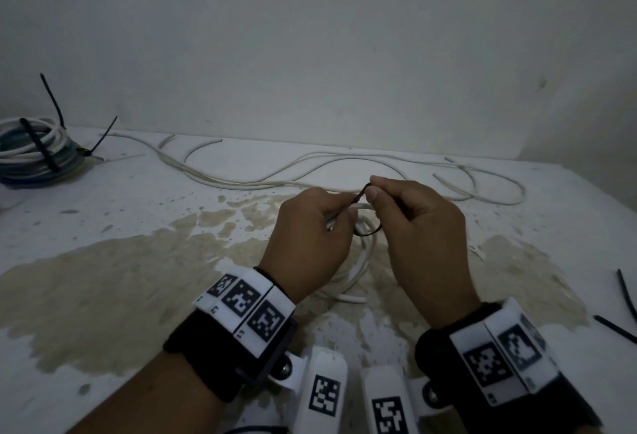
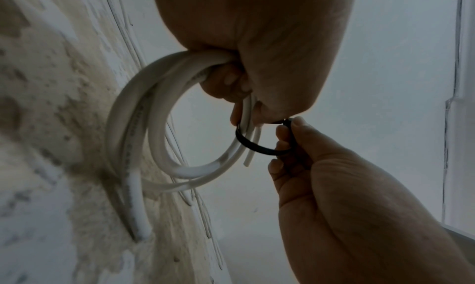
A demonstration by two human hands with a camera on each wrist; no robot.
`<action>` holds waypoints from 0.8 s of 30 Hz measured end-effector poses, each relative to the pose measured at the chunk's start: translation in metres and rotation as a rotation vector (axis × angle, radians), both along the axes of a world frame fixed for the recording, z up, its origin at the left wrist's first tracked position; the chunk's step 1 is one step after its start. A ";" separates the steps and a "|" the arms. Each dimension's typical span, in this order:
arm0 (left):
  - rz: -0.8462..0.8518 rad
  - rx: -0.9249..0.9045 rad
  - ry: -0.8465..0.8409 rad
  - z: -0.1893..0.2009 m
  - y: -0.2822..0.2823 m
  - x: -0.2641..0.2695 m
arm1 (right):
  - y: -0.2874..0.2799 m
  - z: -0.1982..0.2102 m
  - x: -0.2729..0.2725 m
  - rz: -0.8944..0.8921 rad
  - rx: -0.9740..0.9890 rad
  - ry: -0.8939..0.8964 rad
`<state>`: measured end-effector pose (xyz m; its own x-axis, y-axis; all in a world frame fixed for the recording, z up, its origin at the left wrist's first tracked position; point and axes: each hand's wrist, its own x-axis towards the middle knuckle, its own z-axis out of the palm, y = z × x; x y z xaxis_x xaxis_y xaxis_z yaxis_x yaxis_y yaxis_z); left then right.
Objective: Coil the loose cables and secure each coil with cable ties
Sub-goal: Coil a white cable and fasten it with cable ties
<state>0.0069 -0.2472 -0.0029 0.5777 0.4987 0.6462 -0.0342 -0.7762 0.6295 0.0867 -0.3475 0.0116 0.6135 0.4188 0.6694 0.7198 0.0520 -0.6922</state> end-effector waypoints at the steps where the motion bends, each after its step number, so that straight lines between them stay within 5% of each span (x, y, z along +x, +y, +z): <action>1: -0.001 -0.007 0.001 -0.001 0.000 0.000 | 0.000 0.000 0.000 0.001 -0.010 -0.009; 16: 0.008 0.150 0.067 -0.002 -0.002 0.000 | -0.008 0.008 0.002 0.095 -0.107 0.141; 24: -0.006 0.045 -0.021 -0.001 -0.007 0.001 | -0.008 0.012 -0.001 0.215 -0.099 0.289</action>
<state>0.0081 -0.2540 -0.0041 0.5662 0.4655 0.6802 -0.0517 -0.8035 0.5930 0.0856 -0.3558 0.0239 0.6625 0.6124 0.4314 0.4740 0.1032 -0.8744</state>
